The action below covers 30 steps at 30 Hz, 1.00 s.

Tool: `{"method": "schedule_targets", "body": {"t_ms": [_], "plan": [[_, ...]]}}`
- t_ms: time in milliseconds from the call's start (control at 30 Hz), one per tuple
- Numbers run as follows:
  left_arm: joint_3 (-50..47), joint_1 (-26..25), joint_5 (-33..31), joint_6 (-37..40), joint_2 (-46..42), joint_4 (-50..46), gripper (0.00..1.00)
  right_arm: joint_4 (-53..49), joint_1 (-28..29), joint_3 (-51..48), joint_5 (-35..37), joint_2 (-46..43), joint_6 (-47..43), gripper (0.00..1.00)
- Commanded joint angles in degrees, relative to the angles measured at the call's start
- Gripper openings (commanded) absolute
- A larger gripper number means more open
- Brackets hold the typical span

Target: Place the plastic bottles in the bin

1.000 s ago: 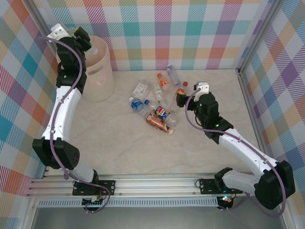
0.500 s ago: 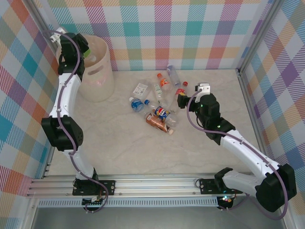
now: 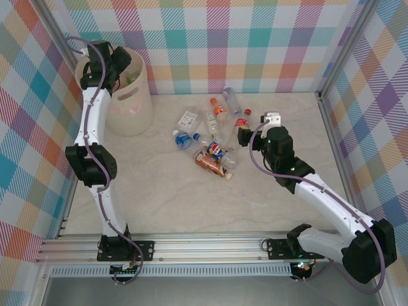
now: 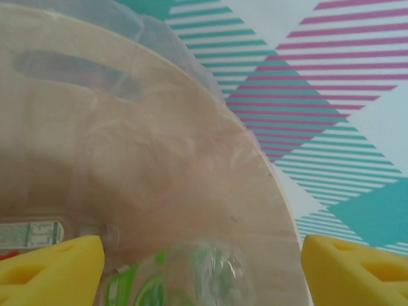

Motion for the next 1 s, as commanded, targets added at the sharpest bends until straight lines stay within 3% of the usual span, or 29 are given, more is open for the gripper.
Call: {"method": "schedule_targets", "body": {"t_ms": [0,533,967], "plan": [[2.24,0.89,4.95,-1.05,-0.45,-2.43,0.83,0.12,-0.35,1.69,0.63,0.44,0.13,1.0],[2.11,-0.53,8.33,1.92,-4.97,-5.07,0.96,-0.56,-0.36,1.78,-0.54,2.05,1.27,1.0],[-2.38,-9.4,5.28,11.85,-11.52,-3.87,1.0,-3.51,-0.43,1.51,-3.8,5.35,8.16,1.0]]}}
